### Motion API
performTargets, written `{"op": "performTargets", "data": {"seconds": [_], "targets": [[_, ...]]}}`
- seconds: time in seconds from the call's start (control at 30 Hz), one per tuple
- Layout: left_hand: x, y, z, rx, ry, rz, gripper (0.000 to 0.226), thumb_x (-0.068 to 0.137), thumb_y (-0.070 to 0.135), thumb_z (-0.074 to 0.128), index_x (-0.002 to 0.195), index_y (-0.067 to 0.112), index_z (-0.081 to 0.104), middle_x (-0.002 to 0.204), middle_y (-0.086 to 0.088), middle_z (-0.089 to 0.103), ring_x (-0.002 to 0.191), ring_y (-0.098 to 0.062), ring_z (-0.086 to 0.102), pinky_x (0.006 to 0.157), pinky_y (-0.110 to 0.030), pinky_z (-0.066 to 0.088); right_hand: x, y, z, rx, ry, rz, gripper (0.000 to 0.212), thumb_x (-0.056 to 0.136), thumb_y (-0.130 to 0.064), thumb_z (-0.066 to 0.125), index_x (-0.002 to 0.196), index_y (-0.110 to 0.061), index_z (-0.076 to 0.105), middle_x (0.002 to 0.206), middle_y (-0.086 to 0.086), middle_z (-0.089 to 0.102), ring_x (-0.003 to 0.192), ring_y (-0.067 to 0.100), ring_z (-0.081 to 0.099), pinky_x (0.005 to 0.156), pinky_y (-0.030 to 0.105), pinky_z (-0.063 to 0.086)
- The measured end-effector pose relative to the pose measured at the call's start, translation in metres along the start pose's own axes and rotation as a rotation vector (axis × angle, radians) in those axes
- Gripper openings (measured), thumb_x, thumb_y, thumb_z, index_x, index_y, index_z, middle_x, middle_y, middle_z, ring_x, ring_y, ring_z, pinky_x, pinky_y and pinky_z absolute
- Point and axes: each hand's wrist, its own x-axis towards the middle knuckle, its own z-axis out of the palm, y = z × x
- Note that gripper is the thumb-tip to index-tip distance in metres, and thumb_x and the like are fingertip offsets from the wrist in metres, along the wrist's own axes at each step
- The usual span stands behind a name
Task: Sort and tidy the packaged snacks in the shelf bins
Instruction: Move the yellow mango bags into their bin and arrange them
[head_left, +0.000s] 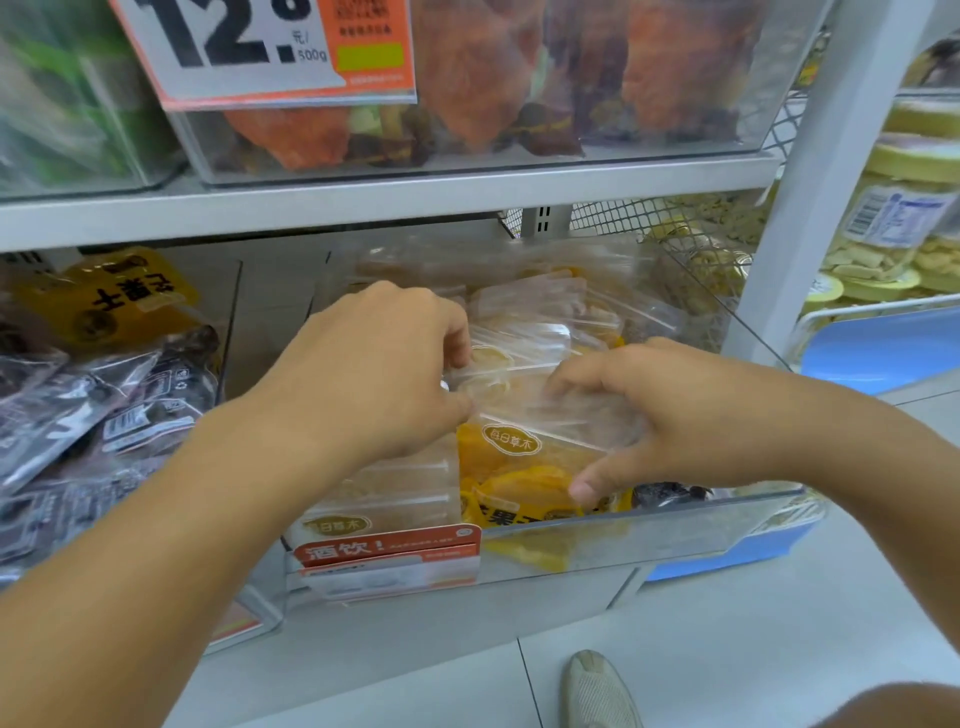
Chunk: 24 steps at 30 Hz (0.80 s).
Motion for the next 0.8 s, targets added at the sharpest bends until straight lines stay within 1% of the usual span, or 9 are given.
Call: {"op": "performTargets", "data": {"seconds": [0.1,0.17,0.23,0.33,0.47,0.53,0.67,0.73,0.8], "targets": [[0.005,0.005,0.005,0.035,0.037,0.028,0.013,0.084,0.042,0.074,0.076,0.032,0.07,0.092,0.013,0.068,0.092,-0.013,0.058,0.073,-0.03,0.036,0.005,0.003,0.003,0.014,0.094,-0.026,0.029,0.075,-0.04,0.086,0.09,-0.03,0.063,0.082,-0.012,0.064,0.072,0.01,0.064,0.069,0.032,0.053],[0.011,0.005,0.007,-0.006,0.036,0.075,0.014,0.083,0.041,0.077,0.074,0.032,0.072,0.092,0.014,0.064,0.097,-0.015,0.055,0.083,-0.034,0.04,0.006,0.005,0.0,-0.052,0.131,-0.055,0.024,0.077,-0.032,0.086,0.08,-0.017,0.067,0.069,-0.001,0.063,0.061,0.014,0.059,0.065,0.036,0.051],[0.017,0.006,0.01,-0.151,0.09,0.14,0.009,0.08,0.04,0.081,0.075,0.033,0.077,0.082,0.015,0.063,0.087,-0.013,0.056,0.086,-0.036,0.045,0.004,0.005,-0.002,-0.096,0.161,-0.101,0.022,0.078,-0.027,0.085,0.077,-0.012,0.069,0.067,0.003,0.065,0.061,0.014,0.059,0.066,0.038,0.05],[0.024,0.018,0.018,-0.369,0.124,0.116,0.006,0.079,0.038,0.082,0.077,0.033,0.08,0.067,0.014,0.069,0.068,-0.004,0.06,0.069,-0.026,0.044,-0.001,0.003,-0.001,-0.103,0.228,-0.147,0.014,0.081,-0.024,0.082,0.078,-0.018,0.07,0.067,-0.004,0.067,0.064,0.01,0.061,0.067,0.034,0.052],[0.032,0.025,0.023,-0.454,-0.014,0.13,0.005,0.082,0.031,0.08,0.078,0.029,0.081,0.068,0.01,0.073,0.072,-0.004,0.067,0.071,-0.027,0.052,0.002,0.004,0.008,-0.069,0.305,-0.122,0.021,0.081,-0.029,0.081,0.101,-0.029,0.074,0.083,-0.011,0.069,0.077,0.006,0.058,0.074,0.03,0.049],[0.032,0.022,0.021,-0.457,-0.041,0.148,0.01,0.085,0.036,0.076,0.081,0.028,0.08,0.071,0.011,0.073,0.073,-0.003,0.065,0.066,-0.017,0.048,0.002,0.011,0.01,0.077,0.28,-0.098,0.024,0.078,-0.034,0.082,0.099,-0.026,0.073,0.087,-0.01,0.07,0.081,0.005,0.063,0.075,0.031,0.051],[0.024,0.013,0.014,-0.234,-0.037,0.198,0.054,0.076,0.077,0.054,0.111,0.037,0.064,0.106,0.016,0.058,0.09,-0.001,0.053,0.079,-0.024,0.043,-0.008,0.029,0.004,0.477,0.201,0.059,0.053,0.058,-0.053,0.09,0.098,-0.029,0.066,0.1,-0.008,0.068,0.083,0.018,0.071,0.08,0.046,0.059],[0.018,0.01,0.009,-0.118,-0.108,0.176,0.094,0.065,0.094,0.038,0.142,0.04,0.04,0.137,0.011,0.043,0.122,-0.011,0.044,0.1,-0.034,0.043,-0.01,0.035,0.003,0.73,0.163,0.218,0.071,0.055,-0.068,0.084,0.109,-0.026,0.064,0.113,-0.003,0.066,0.094,0.016,0.07,0.084,0.043,0.06],[0.012,0.013,0.006,-0.013,-0.241,0.163,0.113,0.062,0.098,0.031,0.156,0.038,0.01,0.163,0.009,0.013,0.149,-0.015,0.018,0.118,-0.039,0.025,-0.005,0.038,0.003,0.961,0.177,0.386,0.081,0.069,-0.074,0.069,0.129,-0.023,0.058,0.128,0.002,0.06,0.11,0.019,0.066,0.091,0.041,0.058]]}}
